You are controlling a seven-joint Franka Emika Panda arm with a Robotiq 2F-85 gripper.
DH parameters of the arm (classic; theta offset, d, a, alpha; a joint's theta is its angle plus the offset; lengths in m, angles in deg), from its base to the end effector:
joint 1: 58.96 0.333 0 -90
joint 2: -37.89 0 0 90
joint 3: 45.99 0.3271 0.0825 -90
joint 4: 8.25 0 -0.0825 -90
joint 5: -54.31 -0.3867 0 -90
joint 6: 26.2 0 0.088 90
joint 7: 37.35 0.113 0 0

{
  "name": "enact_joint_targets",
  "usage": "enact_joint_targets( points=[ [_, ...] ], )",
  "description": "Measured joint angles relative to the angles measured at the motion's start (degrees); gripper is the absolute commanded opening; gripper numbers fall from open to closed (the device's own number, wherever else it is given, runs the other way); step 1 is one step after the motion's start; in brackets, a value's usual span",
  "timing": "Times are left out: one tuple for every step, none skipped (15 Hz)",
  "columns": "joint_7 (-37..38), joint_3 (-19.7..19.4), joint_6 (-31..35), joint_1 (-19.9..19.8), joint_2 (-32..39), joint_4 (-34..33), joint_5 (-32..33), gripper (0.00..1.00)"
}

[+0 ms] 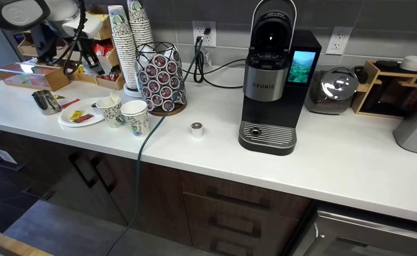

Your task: Put the paper lids on the far right coffee cup

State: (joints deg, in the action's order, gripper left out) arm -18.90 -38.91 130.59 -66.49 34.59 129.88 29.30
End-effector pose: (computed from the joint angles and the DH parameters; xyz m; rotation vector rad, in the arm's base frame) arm 0.5173 -0.0192 0.3758 -2.6392 0.9605 -0.4768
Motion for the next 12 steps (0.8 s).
enact_joint_targets(
  points=[
    [1.8, -1.3, 0.0, 0.1, -0.9, 1.1, 1.6, 0.01],
    [3.2, -2.6, 0.0, 0.0, -1.9, 2.2, 2.7, 0.01],
    [4.2, -4.0, 0.0, -0.1, -2.9, 3.1, 3.5, 0.01],
    [5.2, -5.3, 0.1, -0.3, -4.0, 4.1, 3.9, 0.01],
    [5.3, -6.6, 0.1, -0.4, -5.2, 4.9, 3.6, 0.05],
    [4.9, -7.8, 0.1, -0.3, -6.4, 5.6, 2.2, 0.05],
    [4.2, -8.6, 0.1, -0.3, -7.5, 6.1, 0.9, 0.05],
    [4.0, -9.0, 0.1, -0.1, -8.3, 6.5, 0.2, 0.05],
    [4.0, -9.0, 0.1, 0.0, -8.8, 6.7, -0.1, 0.01],
    [4.0, -9.0, 0.1, 0.1, -9.0, 6.8, -0.3, 0.01],
    [4.0, -9.0, 0.1, 0.2, -9.0, 6.8, -0.2, 0.01],
    [4.0, -9.0, 0.7, 0.3, -8.9, 6.7, 0.1, 0.01]
  ],
)
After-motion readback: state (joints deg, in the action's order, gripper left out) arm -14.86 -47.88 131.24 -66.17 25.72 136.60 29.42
